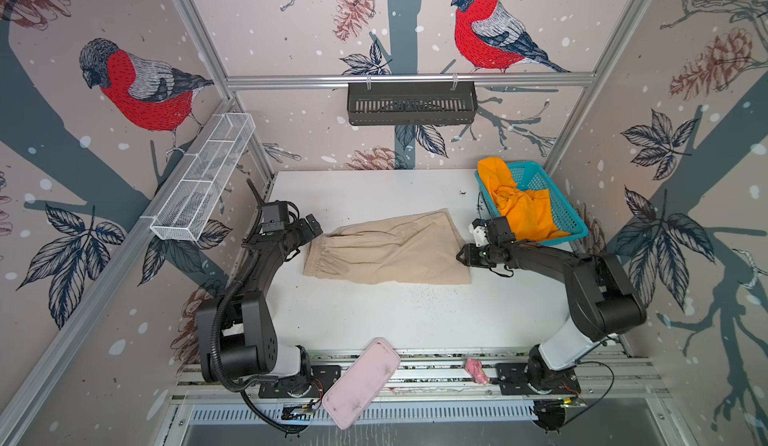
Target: Fold and stack the shorts
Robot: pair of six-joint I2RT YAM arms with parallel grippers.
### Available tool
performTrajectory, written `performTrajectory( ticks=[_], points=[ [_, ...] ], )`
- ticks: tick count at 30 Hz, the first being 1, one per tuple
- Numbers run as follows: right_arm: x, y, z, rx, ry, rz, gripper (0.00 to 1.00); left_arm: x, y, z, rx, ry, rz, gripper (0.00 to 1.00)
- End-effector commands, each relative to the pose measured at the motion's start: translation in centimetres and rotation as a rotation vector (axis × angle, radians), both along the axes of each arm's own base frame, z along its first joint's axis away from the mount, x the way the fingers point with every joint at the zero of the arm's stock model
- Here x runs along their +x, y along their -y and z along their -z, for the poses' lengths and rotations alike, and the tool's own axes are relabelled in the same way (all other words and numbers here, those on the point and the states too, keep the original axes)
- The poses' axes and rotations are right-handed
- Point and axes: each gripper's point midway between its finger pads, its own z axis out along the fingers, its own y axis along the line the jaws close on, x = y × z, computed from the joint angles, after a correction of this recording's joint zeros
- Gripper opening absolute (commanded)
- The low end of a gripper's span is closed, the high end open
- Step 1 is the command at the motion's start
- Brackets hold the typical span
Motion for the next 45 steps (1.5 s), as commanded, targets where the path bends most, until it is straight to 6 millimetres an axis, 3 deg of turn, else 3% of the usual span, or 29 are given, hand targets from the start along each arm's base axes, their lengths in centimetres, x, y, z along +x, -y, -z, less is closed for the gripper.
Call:
performTrajectory(
  ticks=[1,5,9,12,17,23,32,36,39,45],
  points=[
    [1.1,2.4,-2.4,-0.084,0.073,0.089,0.55,1.3,0.7,-0.1,-0.033,0.044,0.042,0.99],
    [4.4,0.4,-6.7,-0.061,0.241,0.001,0.62,1.7,0.2,0.9,-0.007,0.020,0.036,0.98],
    [8.1,-2.8,-7.5,-0.042,0.306,-0.107,0.65,2.6,2.0,1.5,-0.072,0.055,0.109,0.98],
    [10.2,-4.6,-6.7,-0.042,0.314,-0.153,0.66,2.7,2.6,2.8,-0.053,0.016,0.132,0.98],
    [12.6,-5.9,-4.1,-0.048,0.287,-0.186,0.66,2.8,2.5,4.6,-0.038,-0.036,0.131,0.97],
    [14.0,-6.4,-1.6,-0.090,0.279,-0.209,0.64,3.0,2.5,4.7,-0.031,-0.031,0.142,0.97],
    [14.9,-7.2,-0.5,-0.023,0.280,-0.243,0.35,3.3,2.6,4.3,-0.015,0.001,0.162,0.94],
    [14.8,-7.5,-1.2,-0.011,0.286,-0.249,0.04,3.6,2.7,3.9,-0.023,0.013,0.169,0.85],
    [14.6,-7.4,-2.5,-0.023,0.313,-0.247,0.01,3.7,2.2,3.7,0.005,0.008,0.161,0.76],
    [13.5,-6.5,-4.1,-0.034,0.362,-0.197,0.00,3.7,0.0,1.8,0.020,0.053,0.090,0.77]
  ],
)
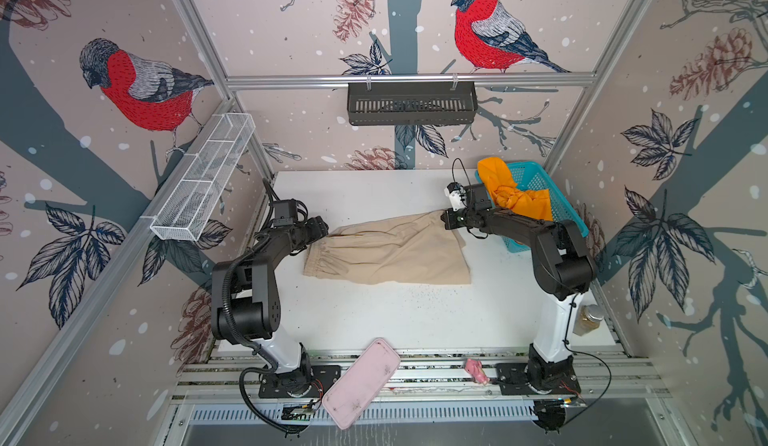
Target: Fold and stack the shorts
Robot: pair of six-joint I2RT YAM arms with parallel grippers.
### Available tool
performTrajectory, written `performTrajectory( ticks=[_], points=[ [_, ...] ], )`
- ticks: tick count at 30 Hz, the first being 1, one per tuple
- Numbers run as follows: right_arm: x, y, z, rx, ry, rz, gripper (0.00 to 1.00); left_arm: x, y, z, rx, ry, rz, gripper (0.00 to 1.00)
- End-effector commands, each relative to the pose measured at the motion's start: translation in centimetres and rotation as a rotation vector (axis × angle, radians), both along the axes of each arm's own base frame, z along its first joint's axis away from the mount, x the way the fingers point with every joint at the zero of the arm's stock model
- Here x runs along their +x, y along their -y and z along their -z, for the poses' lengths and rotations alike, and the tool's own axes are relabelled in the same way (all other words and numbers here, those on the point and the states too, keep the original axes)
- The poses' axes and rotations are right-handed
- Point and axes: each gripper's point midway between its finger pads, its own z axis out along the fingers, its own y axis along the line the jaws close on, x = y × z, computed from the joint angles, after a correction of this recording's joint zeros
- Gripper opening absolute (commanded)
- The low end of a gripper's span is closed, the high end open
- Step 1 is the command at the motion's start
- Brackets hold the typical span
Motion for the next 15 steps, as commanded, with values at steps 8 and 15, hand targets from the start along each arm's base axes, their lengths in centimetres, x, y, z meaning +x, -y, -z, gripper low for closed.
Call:
performTrajectory(
  ticks=[8,15],
  points=[
    [-0.3,0.4,-0.8,0.034,0.039,0.041,0.00,1.1,0.5,-0.5,-0.068,0.055,0.026,0.76],
    [0.7,0.5,0.0,0.011,0.038,0.027,0.55,0.9,1.1,0.2,-0.102,0.049,0.047,0.75]
  ],
)
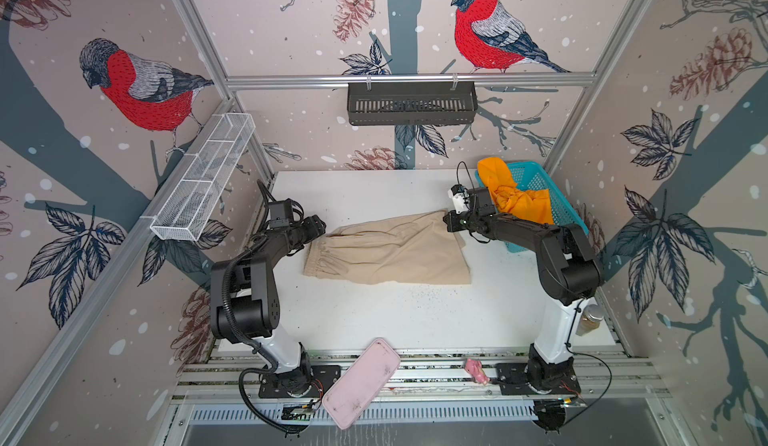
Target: Fold and stack the shorts
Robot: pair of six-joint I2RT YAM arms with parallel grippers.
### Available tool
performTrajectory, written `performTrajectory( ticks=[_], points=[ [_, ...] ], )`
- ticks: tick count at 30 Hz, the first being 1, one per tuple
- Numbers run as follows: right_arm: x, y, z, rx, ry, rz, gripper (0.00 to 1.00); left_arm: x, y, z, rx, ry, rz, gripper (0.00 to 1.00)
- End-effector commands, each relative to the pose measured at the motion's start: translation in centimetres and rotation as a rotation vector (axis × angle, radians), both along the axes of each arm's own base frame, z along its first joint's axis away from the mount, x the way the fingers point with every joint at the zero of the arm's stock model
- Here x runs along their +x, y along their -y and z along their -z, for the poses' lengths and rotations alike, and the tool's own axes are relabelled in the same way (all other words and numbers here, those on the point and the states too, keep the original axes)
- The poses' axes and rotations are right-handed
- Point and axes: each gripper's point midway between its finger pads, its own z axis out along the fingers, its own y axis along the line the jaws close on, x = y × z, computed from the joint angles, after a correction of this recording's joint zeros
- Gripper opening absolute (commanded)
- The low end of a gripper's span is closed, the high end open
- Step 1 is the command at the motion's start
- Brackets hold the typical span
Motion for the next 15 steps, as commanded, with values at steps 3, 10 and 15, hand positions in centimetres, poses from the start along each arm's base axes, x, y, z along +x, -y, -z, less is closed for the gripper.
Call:
performTrajectory(
  ticks=[3,10,15],
  points=[
    [1.3,0.1,0.6,-0.028,0.020,-0.021,0.61,0.4,0.7,0.1,-0.035,0.023,0.027,0.74],
    [2.2,0.0,2.1,-0.064,0.015,-0.038,0.63,0.3,0.6,0.8,-0.031,0.006,0.030,0.71],
    [2.5,-0.3,2.2,-0.015,0.007,-0.075,0.60,0.3,0.7,1.2,-0.038,-0.004,0.031,0.67]
  ],
)
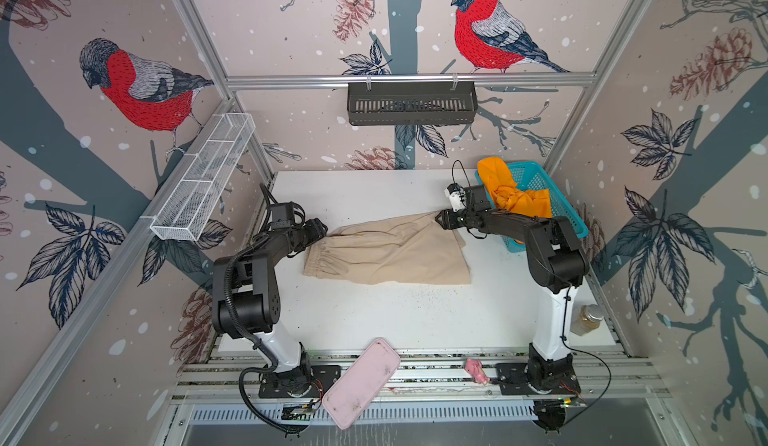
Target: Fold and stack the shorts
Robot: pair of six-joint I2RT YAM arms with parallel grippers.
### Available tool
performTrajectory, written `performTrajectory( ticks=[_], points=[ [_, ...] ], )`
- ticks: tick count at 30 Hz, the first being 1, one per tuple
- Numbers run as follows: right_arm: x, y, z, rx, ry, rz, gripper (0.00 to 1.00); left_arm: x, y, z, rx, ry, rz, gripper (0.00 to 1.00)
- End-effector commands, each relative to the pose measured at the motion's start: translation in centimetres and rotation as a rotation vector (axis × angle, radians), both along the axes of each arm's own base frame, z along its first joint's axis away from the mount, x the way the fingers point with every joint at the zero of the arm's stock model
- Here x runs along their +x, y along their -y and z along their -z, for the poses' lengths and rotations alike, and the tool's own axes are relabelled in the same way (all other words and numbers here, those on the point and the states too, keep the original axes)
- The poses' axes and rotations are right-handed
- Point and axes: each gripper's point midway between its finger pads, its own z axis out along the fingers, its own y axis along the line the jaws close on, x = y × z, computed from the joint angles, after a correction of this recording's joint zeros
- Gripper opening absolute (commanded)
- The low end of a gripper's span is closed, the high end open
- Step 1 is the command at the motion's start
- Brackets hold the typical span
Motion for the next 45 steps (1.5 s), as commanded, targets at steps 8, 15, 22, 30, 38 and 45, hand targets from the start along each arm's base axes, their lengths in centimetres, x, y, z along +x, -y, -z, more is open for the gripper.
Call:
performTrajectory(
  ticks=[8,15,22,30,38,45],
  points=[
    [-0.1,-2.4,1.2,0.083,-0.026,-0.088,0.33,0.5,0.0,-0.6,-0.001,0.031,0.005,0.63],
    [0.1,-2.2,-1.0,0.110,0.015,-0.069,0.02,1.3,0.4,-1.3,-0.021,0.050,0.023,0.42],
    [-0.2,-1.3,-3.8,0.111,0.055,-0.032,0.01,1.0,0.8,-2.3,-0.048,0.054,0.028,0.00],
    [-1.4,-0.4,-7.3,0.058,0.075,0.062,0.01,-0.1,-1.2,-5.4,0.049,0.049,-0.069,0.00],
    [-2.1,-1.5,-7.5,0.075,0.083,0.033,0.01,-0.5,0.5,-3.5,-0.017,0.089,0.001,0.43],
    [-2.3,-2.7,-7.7,0.074,0.093,0.001,0.01,-0.6,1.5,-1.5,-0.058,0.104,0.053,0.47]
  ],
)
